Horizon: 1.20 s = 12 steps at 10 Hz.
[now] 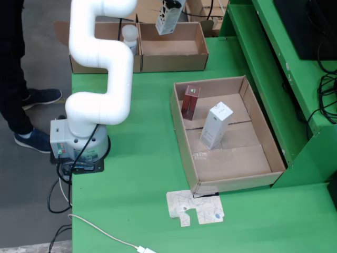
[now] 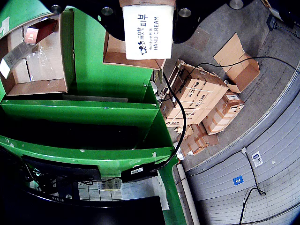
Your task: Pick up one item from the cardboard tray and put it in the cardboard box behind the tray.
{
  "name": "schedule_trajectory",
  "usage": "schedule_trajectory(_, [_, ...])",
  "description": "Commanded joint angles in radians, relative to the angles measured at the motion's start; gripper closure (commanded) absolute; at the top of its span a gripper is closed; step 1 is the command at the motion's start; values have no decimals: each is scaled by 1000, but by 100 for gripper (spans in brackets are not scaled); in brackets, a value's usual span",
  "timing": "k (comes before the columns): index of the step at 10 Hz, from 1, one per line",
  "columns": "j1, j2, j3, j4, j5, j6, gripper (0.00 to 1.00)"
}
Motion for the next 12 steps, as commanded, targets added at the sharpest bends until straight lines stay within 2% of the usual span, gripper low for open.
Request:
schedule_trajectory(1, [4, 24, 23, 15, -17, 4, 100])
schedule_trajectory(7, [4, 24, 23, 15, -17, 4, 100])
schedule_trajectory(8, [-4, 87, 23, -176, 18, 117, 100])
schedule_trajectory(9, [-4, 87, 23, -176, 18, 117, 100])
schedule_trajectory(10, [18, 137, 23, -328, 16, 213, 100])
schedule_trajectory(12, [20, 155, 23, -381, 24, 244, 100])
